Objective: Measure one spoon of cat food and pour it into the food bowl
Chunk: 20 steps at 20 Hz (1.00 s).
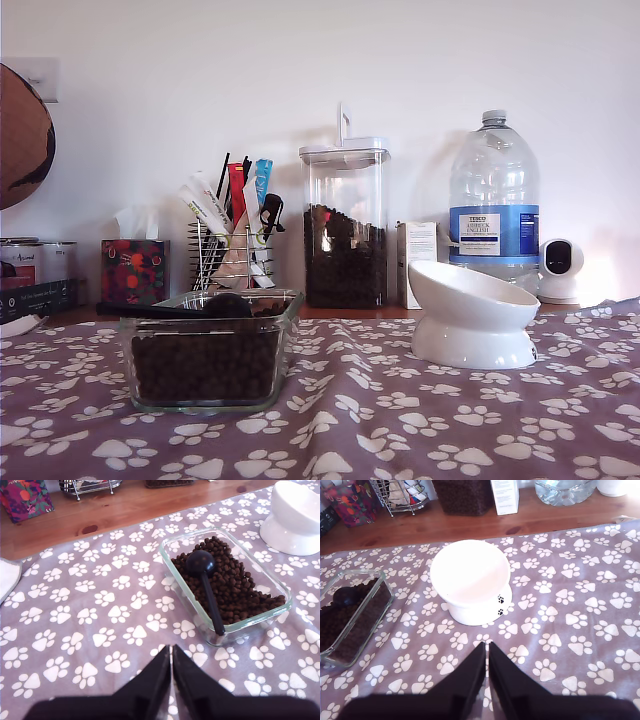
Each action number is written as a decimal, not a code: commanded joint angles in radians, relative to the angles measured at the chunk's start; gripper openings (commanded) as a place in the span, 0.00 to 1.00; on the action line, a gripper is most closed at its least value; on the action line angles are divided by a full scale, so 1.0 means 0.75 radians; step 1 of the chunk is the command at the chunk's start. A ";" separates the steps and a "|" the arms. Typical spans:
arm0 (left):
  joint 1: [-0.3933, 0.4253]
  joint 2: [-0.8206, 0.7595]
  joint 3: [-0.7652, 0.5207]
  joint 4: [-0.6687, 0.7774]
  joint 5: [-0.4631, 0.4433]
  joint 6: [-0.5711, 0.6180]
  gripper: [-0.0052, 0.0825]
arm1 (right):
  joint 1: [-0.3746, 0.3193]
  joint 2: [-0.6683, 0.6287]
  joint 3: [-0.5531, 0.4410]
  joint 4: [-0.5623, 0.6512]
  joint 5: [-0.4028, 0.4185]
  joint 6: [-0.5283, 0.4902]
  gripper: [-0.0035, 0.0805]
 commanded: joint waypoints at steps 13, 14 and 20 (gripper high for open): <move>-0.011 0.103 -0.015 0.309 0.299 -0.051 0.04 | 0.010 0.012 -0.017 0.148 -0.156 0.012 0.03; -0.020 0.142 -0.015 0.336 0.309 -0.071 0.04 | 0.021 0.020 -0.017 0.149 -0.165 0.009 0.03; -0.139 0.437 0.001 0.536 0.275 -0.063 0.04 | 0.186 0.097 -0.018 0.145 -0.165 0.006 0.03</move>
